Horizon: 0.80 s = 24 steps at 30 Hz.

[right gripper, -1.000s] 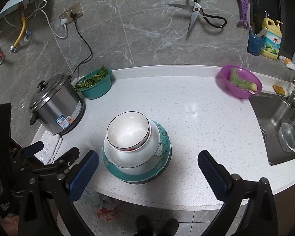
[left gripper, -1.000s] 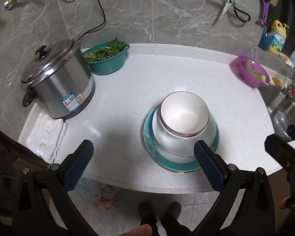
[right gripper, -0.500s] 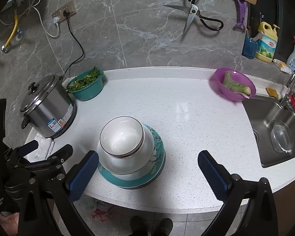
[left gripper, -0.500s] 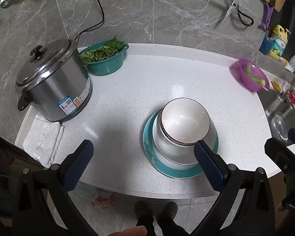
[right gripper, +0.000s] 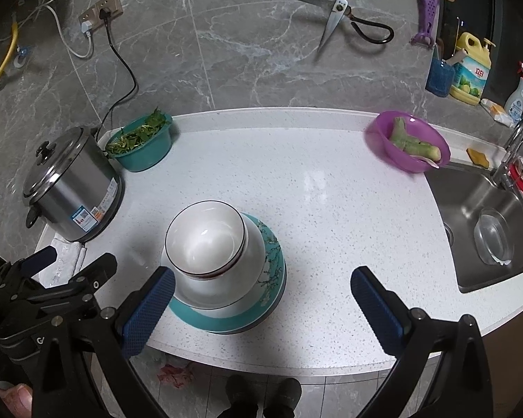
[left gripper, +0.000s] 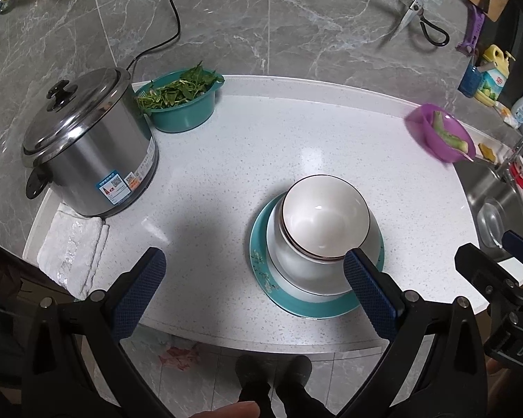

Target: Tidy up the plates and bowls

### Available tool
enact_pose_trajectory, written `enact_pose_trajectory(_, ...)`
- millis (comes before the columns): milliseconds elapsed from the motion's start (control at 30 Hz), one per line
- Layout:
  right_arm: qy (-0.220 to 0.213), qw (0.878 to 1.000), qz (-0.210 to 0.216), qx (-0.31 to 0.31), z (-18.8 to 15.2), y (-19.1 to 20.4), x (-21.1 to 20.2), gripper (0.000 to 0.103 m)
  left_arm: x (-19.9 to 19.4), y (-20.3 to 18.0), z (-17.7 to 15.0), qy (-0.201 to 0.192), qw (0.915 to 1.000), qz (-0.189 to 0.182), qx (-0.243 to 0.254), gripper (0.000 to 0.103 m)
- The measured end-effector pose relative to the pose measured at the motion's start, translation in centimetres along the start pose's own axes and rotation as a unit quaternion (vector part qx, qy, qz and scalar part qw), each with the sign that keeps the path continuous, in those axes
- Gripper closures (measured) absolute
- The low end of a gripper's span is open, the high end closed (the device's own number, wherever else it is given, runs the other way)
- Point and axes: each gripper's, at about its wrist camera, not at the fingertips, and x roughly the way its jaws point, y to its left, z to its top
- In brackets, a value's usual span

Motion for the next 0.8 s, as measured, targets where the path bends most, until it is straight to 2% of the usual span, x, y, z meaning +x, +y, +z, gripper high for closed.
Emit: enact_pose_trajectory(800, 0.013, 1.0, -0.002, 0.0, -0.06, 0.14, 0.62, 0.0, -0.09, 0.32, 0.09, -0.001, 1.0, 0.002, 0.001, 0.0)
